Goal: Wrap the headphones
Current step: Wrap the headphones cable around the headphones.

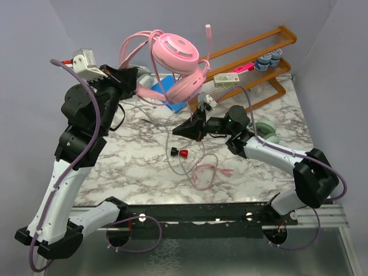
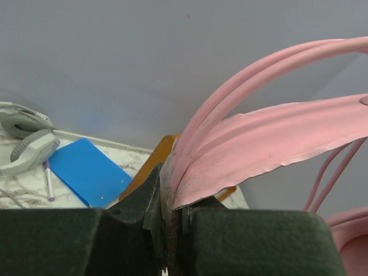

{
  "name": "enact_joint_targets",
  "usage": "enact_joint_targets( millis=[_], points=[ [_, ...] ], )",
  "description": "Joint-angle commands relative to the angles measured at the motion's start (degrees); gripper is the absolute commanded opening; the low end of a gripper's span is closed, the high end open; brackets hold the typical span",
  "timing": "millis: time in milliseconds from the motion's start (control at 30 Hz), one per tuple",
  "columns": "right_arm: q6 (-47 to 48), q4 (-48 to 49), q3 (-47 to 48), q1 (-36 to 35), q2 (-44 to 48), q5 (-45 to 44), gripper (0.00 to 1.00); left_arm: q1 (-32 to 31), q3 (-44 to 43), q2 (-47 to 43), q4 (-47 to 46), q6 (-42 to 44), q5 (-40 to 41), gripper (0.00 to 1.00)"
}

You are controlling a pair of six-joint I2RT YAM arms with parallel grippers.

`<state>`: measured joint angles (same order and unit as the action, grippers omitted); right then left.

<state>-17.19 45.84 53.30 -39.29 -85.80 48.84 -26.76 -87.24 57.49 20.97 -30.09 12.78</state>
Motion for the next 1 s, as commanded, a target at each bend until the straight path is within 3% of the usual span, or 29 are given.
enact_joint_targets(
  millis=[0,333,600,967],
  points=[
    [-1.3,4.0,-1.3,-3.8,0.0,-3.7,0.01,0.0,0.1,0.6,-10.1,-9.1,10.9,0.0],
    [-0.1,0.7,-0.3,-10.8,0.5,-4.9,0.01,0.0,-0.3,5.2,-13.4,-8.9,21.2,0.0],
    [4.4,-9.3,4.3,-15.0,4.0,-4.6,0.01,0.0,3.2,6.9,-18.8,0.7,30.1,0.0],
    [6.9,-16.1,10.7,-15.9,10.3,-4.7,0.01,0.0,10.9,8.9,-27.5,22.1,39.6,0.0]
  ],
)
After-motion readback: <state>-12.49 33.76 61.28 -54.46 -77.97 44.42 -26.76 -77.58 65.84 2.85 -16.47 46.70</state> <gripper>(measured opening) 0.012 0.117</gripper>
